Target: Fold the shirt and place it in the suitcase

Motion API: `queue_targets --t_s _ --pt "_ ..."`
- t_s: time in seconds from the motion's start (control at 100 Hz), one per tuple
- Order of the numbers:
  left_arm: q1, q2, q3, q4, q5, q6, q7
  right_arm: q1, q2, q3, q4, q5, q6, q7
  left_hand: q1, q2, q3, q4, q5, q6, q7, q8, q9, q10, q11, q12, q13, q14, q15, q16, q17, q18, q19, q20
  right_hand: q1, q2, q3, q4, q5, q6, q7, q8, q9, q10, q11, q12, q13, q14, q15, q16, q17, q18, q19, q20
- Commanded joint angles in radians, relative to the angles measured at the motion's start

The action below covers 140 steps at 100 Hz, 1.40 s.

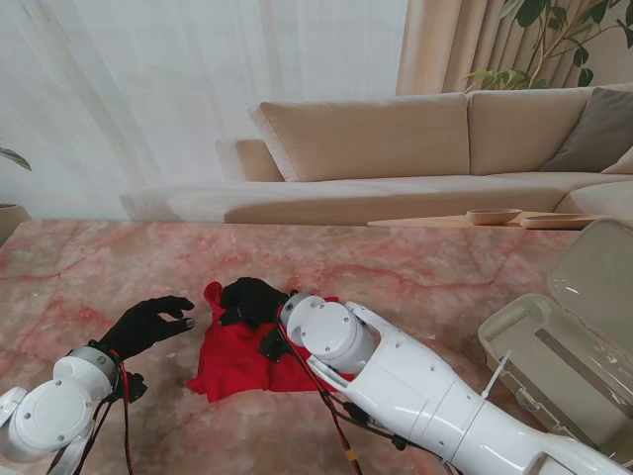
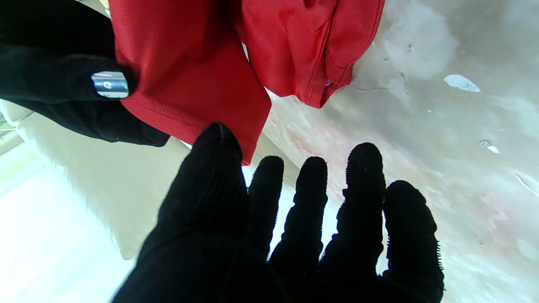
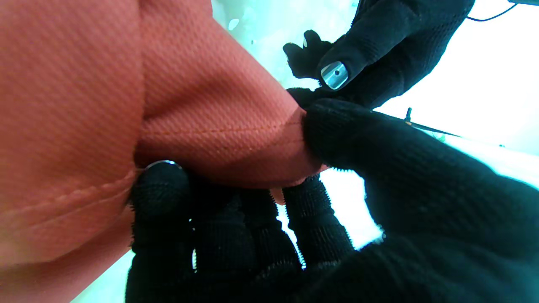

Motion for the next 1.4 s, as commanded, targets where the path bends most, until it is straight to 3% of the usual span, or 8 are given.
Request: queue_targets --t_s 0.0,0.27,0.29,0.33,0.39,0.73,1.1,1.39 --pt "0.005 -0.001 0.006 0.003 -0.003 0.006 -0.002 0.002 -0.009 -0.003 0.009 0.005 -0.001 0.02 0.038 0.045 -0.043 0.017 0.022 -0.008 -0.018 -0.004 0.002 0.007 -0.009 -0.013 -0.006 0.024 -0.023 -0.01 -0.003 0.022 -0.007 -0.01 0.031 0.008 -0.003 -0.043 0.003 -0.062 0.005 -0.015 -0.004 -0.014 0.022 -0.003 0.006 0.018 0.008 0.009 -0.002 -0.014 0.035 -0.002" --pt "0.001 0.0 0.005 0.006 -0.001 0.003 -0.008 0.004 -0.003 -0.011 0.016 -0.001 -0.006 0.04 0.038 0.044 -0.043 0.017 0.021 -0.009 -0.018 -0.003 0.002 0.006 -0.009 -0.013 -0.005 0.022 -0.023 -0.01 -0.003 0.022 -0.007 -0.01 0.028 0.06 -0.156 -0.202 0.002 -0.068 -0.094 -0.201 0.008 -0.011 -0.014 -0.046 -0.016 0.036 -0.039 -0.009 -0.024 0.004 0.007 -0.01" --pt "0.0 0.0 0.005 0.006 -0.001 0.003 -0.008 0.003 -0.003 -0.011 0.017 -0.001 -0.006 0.04 0.038 0.044 -0.043 0.017 0.021 -0.009 -0.018 -0.003 0.002 0.006 -0.009 -0.013 -0.005 0.023 -0.023 -0.01 -0.003 0.022 -0.007 -0.01 0.025 0.071 -0.181 -0.203 -0.004 -0.063 -0.107 -0.231 0.008 -0.011 -0.026 -0.057 -0.019 0.036 -0.046 -0.01 0.163 -0.062 0.046 -0.066" --pt "0.0 0.0 0.005 0.007 -0.001 0.003 -0.01 0.002 -0.002 -0.01 0.016 0.001 -0.007 0.042 0.039 0.044 -0.042 0.017 0.02 -0.007 -0.018 -0.003 0.001 0.006 -0.009 -0.013 -0.006 0.023 -0.024 -0.01 -0.003 0.022 -0.007 -0.01 0.017 0.088 -0.207 -0.21 -0.004 -0.057 -0.132 -0.268 0.007 -0.008 -0.043 -0.072 -0.026 0.039 -0.059 -0.012 0.262 -0.063 -0.015 -0.074" --pt "-0.001 0.001 0.005 0.007 -0.002 0.002 -0.011 0.0 -0.001 -0.008 0.015 0.005 -0.007 0.044 0.038 0.045 -0.043 0.017 0.02 -0.01 -0.018 -0.003 0.002 0.005 -0.009 -0.013 -0.005 0.023 -0.023 -0.01 -0.003 0.022 -0.007 -0.01 -0.002 0.124 -0.242 -0.207 0.007 -0.053 -0.216 -0.272 0.005 -0.003 -0.067 -0.095 -0.036 0.044 -0.076 -0.014 0.282 -0.057 -0.091 0.016" --pt "-0.013 0.002 0.01 0.017 -0.003 -0.007 -0.017 -0.037 0.022 0.045 -0.042 -0.001 0.011 0.026 0.038 0.045 -0.043 0.017 0.021 -0.007 -0.019 -0.003 0.001 0.008 -0.01 -0.014 -0.006 0.024 -0.024 -0.011 -0.003 0.022 -0.007 -0.01 -0.048 0.233 -0.332 -0.163 0.016 -0.056 -0.558 -0.206 -0.014 0.006 -0.134 -0.145 -0.081 0.052 -0.131 -0.028 0.276 -0.064 -0.15 0.066" --pt "-0.04 0.007 0.034 0.017 -0.009 -0.018 -0.034 -0.193 0.092 0.208 -0.239 -0.139 0.064 -0.042 0.037 0.045 -0.043 0.017 0.023 -0.008 -0.019 -0.003 0.002 0.007 -0.011 -0.014 -0.006 0.024 -0.026 -0.011 -0.003 0.022 -0.007 -0.01 -0.048 0.24 -0.343 -0.171 0.035 -0.059 -0.552 -0.2 -0.003 0.001 -0.139 -0.148 -0.078 0.053 -0.14 -0.032 0.274 -0.062 -0.153 0.068" --pt "-0.089 0.012 0.086 0.027 -0.027 -0.031 -0.059 -0.361 0.152 0.361 -0.375 -0.325 0.101 -0.043 0.035 0.044 -0.043 0.017 0.025 -0.012 -0.02 -0.003 -0.002 0.005 -0.022 -0.021 -0.017 0.02 -0.084 -0.056 -0.01 0.022 -0.026 -0.018 -0.047 0.246 -0.355 -0.175 0.039 -0.06 -0.548 -0.205 0.006 -0.003 -0.145 -0.151 -0.081 0.053 -0.148 -0.035 0.273 -0.061 -0.155 0.07"
